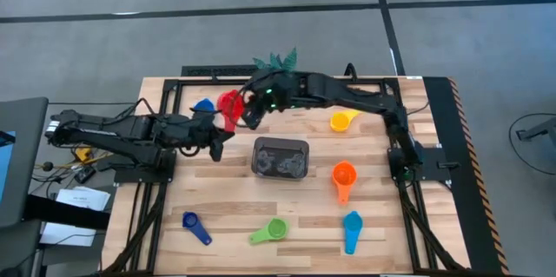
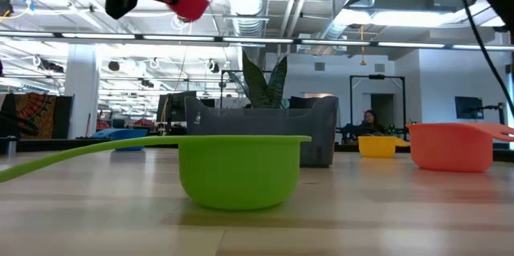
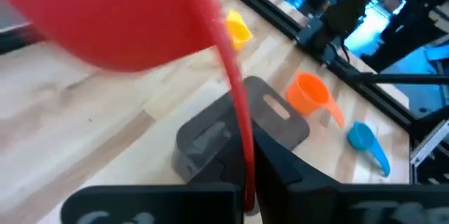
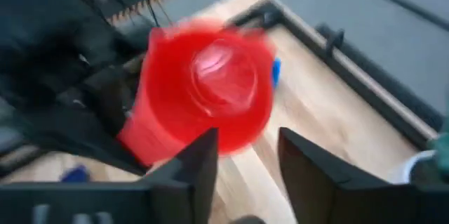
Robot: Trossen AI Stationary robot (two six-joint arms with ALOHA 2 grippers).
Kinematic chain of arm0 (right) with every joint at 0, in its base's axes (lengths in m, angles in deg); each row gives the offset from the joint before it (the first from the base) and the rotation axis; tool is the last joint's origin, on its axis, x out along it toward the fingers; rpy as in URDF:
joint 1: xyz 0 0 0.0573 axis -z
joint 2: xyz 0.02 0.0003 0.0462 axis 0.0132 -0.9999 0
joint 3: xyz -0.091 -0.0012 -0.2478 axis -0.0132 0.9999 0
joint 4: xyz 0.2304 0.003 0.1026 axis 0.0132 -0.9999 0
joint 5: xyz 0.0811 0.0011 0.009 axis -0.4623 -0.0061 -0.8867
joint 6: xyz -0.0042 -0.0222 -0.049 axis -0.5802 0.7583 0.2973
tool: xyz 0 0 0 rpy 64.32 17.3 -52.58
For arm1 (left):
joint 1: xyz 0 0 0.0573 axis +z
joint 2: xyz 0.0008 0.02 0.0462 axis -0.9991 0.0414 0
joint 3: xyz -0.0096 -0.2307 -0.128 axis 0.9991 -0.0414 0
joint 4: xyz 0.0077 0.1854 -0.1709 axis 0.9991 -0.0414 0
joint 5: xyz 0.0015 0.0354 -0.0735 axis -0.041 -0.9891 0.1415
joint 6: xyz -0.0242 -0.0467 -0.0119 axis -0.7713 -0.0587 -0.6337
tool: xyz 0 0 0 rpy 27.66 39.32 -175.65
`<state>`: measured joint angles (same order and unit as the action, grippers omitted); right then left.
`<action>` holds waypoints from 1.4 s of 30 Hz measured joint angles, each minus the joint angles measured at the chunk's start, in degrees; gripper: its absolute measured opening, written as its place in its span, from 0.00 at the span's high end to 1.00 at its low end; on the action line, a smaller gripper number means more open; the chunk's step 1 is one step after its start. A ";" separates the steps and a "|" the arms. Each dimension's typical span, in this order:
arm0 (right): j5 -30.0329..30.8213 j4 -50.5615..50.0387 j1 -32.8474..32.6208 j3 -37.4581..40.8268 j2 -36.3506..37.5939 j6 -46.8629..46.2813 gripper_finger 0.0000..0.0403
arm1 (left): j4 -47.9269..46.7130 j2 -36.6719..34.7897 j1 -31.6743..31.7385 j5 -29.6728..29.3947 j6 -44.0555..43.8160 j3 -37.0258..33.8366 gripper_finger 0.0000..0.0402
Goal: Nest measuring cups in basket
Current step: Stack the red measuring cup on top of the orange measuring cup
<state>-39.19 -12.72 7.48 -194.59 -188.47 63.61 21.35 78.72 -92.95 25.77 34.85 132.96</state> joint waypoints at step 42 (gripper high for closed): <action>27.66 4.53 -23.48 53.63 39.90 -50.72 0.61 | 74.25 41.74 1.16 24.47 5.35 1.53 1.00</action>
<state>-11.53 -8.19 -16.00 -140.96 -148.57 12.89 95.60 120.45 -91.79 50.24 40.19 134.48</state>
